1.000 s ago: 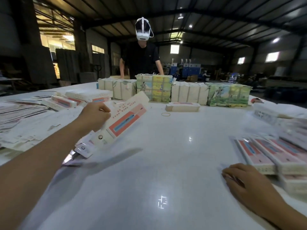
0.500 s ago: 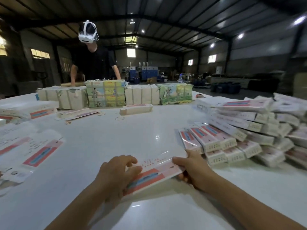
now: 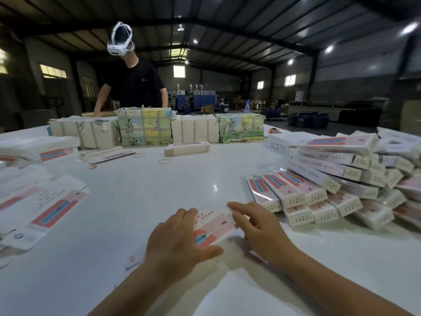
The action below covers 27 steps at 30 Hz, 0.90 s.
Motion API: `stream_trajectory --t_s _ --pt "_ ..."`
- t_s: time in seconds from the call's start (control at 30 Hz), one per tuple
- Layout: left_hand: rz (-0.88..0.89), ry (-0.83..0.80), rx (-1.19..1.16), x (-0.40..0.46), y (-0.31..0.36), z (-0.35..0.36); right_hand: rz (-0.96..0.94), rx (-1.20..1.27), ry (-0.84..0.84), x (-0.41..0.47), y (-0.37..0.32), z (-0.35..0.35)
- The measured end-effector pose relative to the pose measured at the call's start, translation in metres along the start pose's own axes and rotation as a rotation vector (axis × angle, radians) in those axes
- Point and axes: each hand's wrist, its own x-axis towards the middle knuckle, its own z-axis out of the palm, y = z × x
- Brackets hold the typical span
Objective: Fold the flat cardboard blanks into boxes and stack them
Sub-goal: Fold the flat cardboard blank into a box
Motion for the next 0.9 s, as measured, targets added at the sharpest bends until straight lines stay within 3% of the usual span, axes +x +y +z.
stream_trajectory --t_s 0.13,0.2,0.37,0.43,0.6,0.7,0.8,0.9 --pt "-0.015 0.024 0.025 -0.002 0.002 -0.001 -0.005 -0.090 -0.051 -0.004 -0.003 0.003" --pt "-0.022 0.032 0.040 -0.003 0.004 -0.001 0.058 -0.004 -0.073 -0.006 -0.004 0.006" --pt "-0.031 0.047 0.077 -0.004 0.006 0.000 0.447 0.754 -0.159 -0.003 -0.012 0.006" --pt "-0.015 0.062 0.123 -0.004 0.008 0.000 0.502 0.881 -0.184 0.000 -0.015 0.001" --pt "0.025 0.136 0.173 0.000 0.010 -0.003 0.382 0.724 -0.316 -0.003 -0.016 0.007" --pt "0.026 0.127 0.088 0.002 0.007 -0.007 0.306 0.664 -0.325 -0.006 -0.015 0.005" --pt "0.006 0.094 -0.021 0.004 0.002 -0.009 0.218 0.525 -0.238 -0.009 -0.015 0.007" --pt "-0.017 0.070 -0.119 0.003 -0.003 -0.014 0.155 0.380 0.018 -0.009 -0.016 0.006"
